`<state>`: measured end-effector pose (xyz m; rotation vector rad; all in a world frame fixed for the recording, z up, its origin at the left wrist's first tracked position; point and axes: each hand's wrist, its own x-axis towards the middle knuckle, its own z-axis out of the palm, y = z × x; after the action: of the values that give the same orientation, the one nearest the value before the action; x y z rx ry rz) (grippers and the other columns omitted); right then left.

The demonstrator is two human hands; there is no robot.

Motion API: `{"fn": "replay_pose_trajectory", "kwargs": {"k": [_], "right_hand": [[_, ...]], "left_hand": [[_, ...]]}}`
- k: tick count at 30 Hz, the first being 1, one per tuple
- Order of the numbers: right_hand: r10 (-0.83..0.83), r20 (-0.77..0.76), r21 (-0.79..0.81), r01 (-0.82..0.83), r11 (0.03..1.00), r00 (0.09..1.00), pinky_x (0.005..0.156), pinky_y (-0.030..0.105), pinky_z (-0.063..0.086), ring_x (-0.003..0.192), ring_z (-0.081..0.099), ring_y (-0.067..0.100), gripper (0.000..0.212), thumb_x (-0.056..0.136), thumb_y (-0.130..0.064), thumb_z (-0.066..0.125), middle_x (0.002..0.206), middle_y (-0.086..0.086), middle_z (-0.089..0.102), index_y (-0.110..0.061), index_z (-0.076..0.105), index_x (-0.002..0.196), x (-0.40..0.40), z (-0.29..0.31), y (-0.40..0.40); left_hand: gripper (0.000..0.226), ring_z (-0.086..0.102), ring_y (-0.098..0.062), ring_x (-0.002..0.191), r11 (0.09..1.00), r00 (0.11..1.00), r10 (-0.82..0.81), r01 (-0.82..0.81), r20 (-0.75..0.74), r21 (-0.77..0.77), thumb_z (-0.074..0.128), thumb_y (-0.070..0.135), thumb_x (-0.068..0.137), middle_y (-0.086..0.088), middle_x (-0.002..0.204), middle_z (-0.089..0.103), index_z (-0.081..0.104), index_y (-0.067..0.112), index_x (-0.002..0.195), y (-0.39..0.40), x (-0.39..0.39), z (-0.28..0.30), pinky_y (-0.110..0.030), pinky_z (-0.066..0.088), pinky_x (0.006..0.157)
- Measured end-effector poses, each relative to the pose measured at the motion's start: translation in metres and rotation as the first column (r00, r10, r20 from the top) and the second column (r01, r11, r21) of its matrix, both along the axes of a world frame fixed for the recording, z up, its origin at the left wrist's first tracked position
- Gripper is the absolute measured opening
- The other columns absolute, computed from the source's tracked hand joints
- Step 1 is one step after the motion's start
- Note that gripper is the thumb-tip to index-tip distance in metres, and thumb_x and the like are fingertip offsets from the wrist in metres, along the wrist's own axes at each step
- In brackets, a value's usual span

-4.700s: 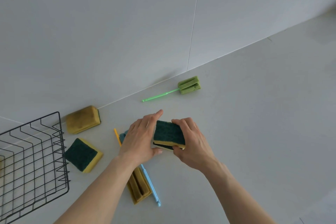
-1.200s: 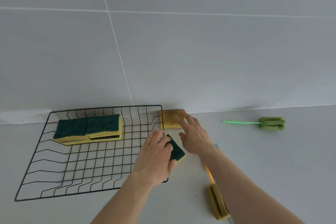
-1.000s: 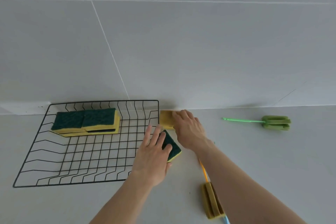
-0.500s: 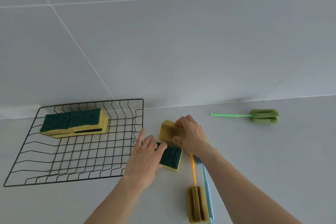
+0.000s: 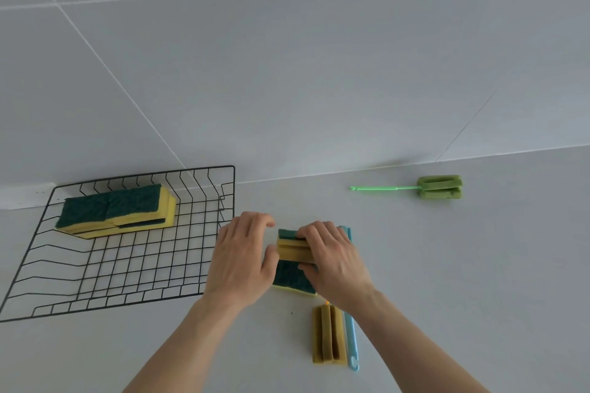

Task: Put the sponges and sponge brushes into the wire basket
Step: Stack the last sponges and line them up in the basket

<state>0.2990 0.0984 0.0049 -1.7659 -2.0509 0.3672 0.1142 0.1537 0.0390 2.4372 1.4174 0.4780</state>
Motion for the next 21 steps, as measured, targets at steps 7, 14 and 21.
{"fn": "replay_pose_trajectory", "kwargs": {"k": [7, 14, 21], "right_hand": [[-0.004, -0.192, 0.006, 0.005, 1.000, 0.981, 0.099, 0.031, 0.043, 0.117, 0.045, 0.015, 0.047, 0.077, -0.032, 0.076, 0.128, -0.006, 0.050, -0.027, 0.057, 0.119, -0.002, 0.002, -0.024], [-0.091, -0.114, -0.152, 0.073, 0.986, 0.989, 0.109, 0.030, 0.037, 0.126, 0.042, 0.014, 0.086, 0.077, -0.033, 0.082, 0.139, -0.008, 0.045, -0.032, 0.031, 0.146, 0.005, 0.001, -0.027], [-0.082, -0.119, -0.092, 0.072, 0.993, 0.989, 0.096, 0.026, 0.048, 0.112, 0.047, 0.011, 0.079, 0.078, -0.042, 0.080, 0.126, -0.007, 0.049, -0.028, 0.037, 0.143, -0.009, 0.000, -0.028]], "left_hand": [[0.056, 0.031, -0.018, 0.138, 0.964, 0.940, -0.258, 0.234, -0.223, -0.128, 0.067, 0.050, 0.078, 0.004, 0.144, 0.045, 0.044, 0.031, 0.126, -0.002, -0.002, -0.015, -0.036, 0.007, 0.121], [0.062, 0.048, -0.015, 0.117, 0.967, 0.950, -0.237, 0.211, -0.202, -0.143, 0.080, 0.041, 0.070, 0.011, 0.115, 0.056, 0.037, 0.033, 0.114, -0.004, -0.003, -0.013, -0.033, 0.011, 0.120], [0.086, 0.039, -0.020, 0.128, 0.962, 0.937, -0.268, 0.247, -0.223, -0.115, 0.074, 0.023, 0.069, 0.004, 0.131, 0.052, 0.030, 0.030, 0.143, 0.002, -0.009, -0.012, -0.035, 0.008, 0.119]]}}
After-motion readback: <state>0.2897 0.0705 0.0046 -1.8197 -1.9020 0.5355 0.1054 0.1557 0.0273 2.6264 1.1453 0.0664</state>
